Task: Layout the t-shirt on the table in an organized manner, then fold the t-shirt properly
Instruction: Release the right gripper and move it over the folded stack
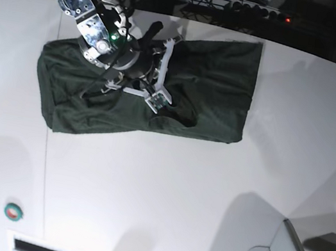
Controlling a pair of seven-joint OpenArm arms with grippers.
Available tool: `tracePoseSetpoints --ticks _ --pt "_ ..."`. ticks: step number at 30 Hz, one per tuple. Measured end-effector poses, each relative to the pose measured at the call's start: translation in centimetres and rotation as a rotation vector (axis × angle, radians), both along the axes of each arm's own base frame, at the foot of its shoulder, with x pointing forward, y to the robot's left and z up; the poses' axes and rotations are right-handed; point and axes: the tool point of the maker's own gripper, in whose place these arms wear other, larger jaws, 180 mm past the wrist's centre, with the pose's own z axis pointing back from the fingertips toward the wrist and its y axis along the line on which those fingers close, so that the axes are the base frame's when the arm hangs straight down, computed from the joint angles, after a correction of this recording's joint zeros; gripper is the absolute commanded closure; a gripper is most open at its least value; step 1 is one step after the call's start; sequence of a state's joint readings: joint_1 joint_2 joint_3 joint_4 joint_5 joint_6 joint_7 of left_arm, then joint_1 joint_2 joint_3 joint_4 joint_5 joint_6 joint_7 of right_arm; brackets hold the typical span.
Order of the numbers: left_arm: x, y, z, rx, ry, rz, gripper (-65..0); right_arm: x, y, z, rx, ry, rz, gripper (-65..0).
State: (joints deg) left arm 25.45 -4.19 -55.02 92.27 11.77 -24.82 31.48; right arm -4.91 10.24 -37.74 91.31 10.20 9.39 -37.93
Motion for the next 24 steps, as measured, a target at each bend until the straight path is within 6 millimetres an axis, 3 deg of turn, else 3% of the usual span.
tracePoseSetpoints --ticks 4,8,11,14,17,20,22,24 --pt "1.0 -0.9 -0.4 -0.025 -0.011 -0.030 0.0 -2.5 -0.3 -0.6 -0.002 0.044 0.006 -0.9" --pt "0.7 -0.8 -0.4 -0.020 -0.002 -0.027 0.0 -2.9 -0.2 -0.5 0.009 0.043 0.006 -2.0" --pt "0.8 -0.8 -0.4 -0.019 -0.003 -0.028 0.0 -2.7 -0.6 -0.5 0.014 0.049 -0.018 -7.7" --pt "0.7 -0.8 -0.4 -0.018 -0.001 -0.028 0.0 -2.1 -2.2 -0.5 0.005 0.048 -0.077 -14.4" --pt "0.7 -0.8 -0.5 -0.021 -0.001 -0.027 0.0 -1.2 -3.4 1.2 0.022 0.004 -0.129 -18.3" --pt "0.1 -1.0 -1.4 -0.043 0.015 -0.015 0.0 -0.4 -2.7 3.5 0.067 -0.049 -0.131 -20.6" --pt "-0.3 -1.0 -1.8 -0.051 0.031 -0.007 0.0 -0.2 -1.3 4.4 0.085 -0.076 -0.090 -15.9" --pt "-0.2 -0.9 -1.7 -0.047 0.027 -0.009 0.0 -0.5 0.7 5.0 0.094 -0.089 -0.010 -3.6"
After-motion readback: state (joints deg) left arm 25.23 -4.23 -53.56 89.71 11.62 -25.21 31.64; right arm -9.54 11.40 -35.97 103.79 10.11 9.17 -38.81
